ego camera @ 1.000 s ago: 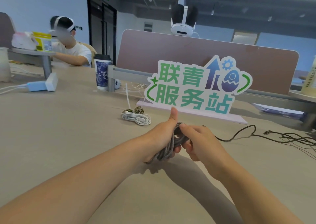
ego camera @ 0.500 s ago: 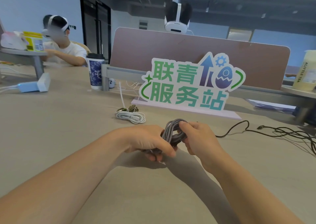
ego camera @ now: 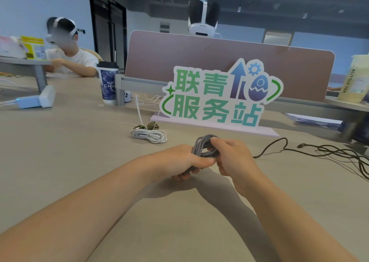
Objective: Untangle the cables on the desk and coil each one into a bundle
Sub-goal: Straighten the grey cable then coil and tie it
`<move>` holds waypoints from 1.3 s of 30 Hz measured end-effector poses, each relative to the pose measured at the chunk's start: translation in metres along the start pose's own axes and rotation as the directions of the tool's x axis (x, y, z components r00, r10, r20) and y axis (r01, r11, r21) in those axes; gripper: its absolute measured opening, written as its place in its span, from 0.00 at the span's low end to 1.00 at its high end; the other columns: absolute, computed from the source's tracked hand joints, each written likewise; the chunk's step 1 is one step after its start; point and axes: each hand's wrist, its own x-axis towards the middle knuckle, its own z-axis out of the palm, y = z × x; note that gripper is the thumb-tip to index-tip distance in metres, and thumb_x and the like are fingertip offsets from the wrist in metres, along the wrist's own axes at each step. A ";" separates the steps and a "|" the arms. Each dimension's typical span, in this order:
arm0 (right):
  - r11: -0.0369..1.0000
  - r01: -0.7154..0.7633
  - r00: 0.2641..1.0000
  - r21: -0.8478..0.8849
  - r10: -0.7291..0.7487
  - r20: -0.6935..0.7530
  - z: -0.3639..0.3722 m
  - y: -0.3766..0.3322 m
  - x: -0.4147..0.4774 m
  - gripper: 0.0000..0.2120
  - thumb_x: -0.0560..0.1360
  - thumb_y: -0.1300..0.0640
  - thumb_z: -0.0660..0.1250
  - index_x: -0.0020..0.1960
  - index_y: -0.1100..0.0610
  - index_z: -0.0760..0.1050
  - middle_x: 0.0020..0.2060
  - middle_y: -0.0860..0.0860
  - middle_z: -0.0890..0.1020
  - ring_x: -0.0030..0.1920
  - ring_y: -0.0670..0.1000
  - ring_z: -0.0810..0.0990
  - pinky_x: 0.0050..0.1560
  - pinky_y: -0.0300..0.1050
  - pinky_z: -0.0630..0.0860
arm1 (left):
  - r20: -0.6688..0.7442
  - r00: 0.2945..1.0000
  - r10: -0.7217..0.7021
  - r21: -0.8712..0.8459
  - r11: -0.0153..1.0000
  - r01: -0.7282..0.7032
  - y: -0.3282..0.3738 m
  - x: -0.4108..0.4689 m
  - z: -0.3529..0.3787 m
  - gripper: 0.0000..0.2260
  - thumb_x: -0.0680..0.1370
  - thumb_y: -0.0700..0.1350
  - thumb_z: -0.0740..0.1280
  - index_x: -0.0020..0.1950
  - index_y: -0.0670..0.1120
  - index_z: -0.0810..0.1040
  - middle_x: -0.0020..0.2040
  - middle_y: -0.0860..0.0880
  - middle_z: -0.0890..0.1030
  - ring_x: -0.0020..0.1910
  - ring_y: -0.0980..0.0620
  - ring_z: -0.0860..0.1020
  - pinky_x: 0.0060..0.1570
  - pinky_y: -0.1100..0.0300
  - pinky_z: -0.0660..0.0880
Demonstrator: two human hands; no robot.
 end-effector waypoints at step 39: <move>0.513 -0.479 0.786 -0.712 -0.110 -0.608 -0.359 0.149 0.013 0.20 0.79 0.52 0.58 0.69 0.58 0.67 0.65 0.59 0.71 0.64 0.60 0.69 0.62 0.51 0.68 | -0.169 0.845 0.507 0.587 0.740 -0.327 0.117 0.216 0.252 0.09 0.75 0.56 0.64 0.44 0.51 0.73 0.40 0.51 0.77 0.39 0.47 0.73 0.39 0.58 0.68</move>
